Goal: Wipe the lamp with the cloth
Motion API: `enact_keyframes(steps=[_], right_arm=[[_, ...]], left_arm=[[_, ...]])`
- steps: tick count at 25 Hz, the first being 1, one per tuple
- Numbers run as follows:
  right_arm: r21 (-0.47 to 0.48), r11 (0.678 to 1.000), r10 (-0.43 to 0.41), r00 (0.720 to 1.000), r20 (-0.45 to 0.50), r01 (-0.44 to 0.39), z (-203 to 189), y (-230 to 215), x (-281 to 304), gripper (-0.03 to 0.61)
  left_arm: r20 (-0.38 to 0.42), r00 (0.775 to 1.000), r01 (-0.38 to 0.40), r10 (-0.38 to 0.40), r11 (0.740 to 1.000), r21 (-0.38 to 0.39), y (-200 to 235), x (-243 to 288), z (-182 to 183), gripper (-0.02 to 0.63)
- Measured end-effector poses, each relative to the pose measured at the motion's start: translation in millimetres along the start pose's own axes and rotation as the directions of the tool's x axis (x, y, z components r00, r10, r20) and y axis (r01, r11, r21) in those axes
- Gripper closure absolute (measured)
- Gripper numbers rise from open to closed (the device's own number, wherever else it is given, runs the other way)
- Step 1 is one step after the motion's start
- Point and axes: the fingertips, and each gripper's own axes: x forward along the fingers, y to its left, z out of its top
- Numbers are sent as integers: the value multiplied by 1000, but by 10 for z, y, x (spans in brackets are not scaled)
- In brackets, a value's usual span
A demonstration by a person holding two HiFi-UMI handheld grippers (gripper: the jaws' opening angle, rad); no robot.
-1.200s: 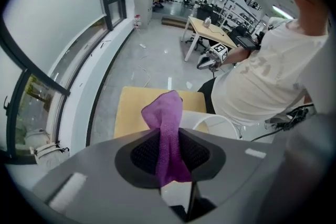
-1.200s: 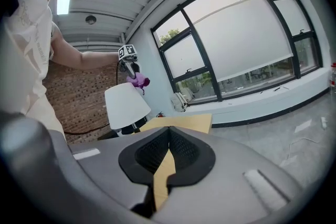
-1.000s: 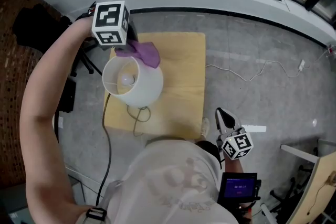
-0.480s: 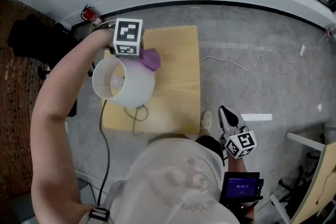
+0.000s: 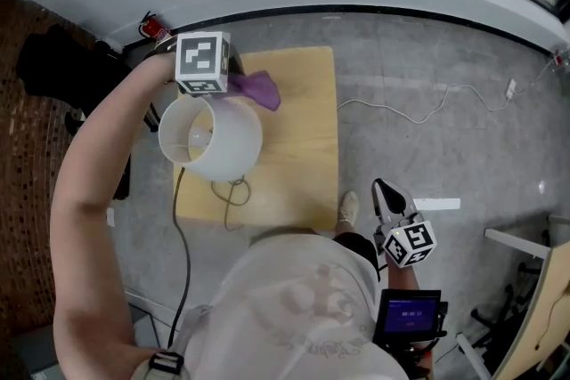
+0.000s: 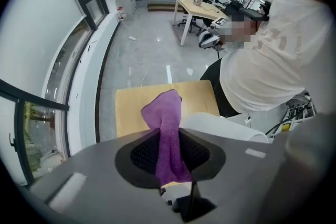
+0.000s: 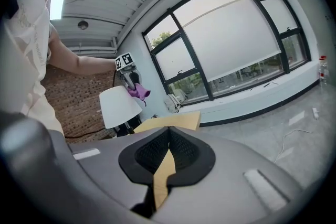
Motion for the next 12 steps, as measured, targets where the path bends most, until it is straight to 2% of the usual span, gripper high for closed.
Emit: enact_keyframes(steps=[5,9,12], right_arm=[[-27,999,39,999,13,-39,92,123,141,565],[-32,998,58,998,23,-57,119,163,199,565],[-32,998,61,998,23,-61,122,170,198,565]], left_arm=[[19,1000,-20,19,998,68,-206,-566,24,518],[26,1000,8,-12,985,174,-519,-800,174,518],[-55,998,30,-14,955,294,-701,-710,256,518]])
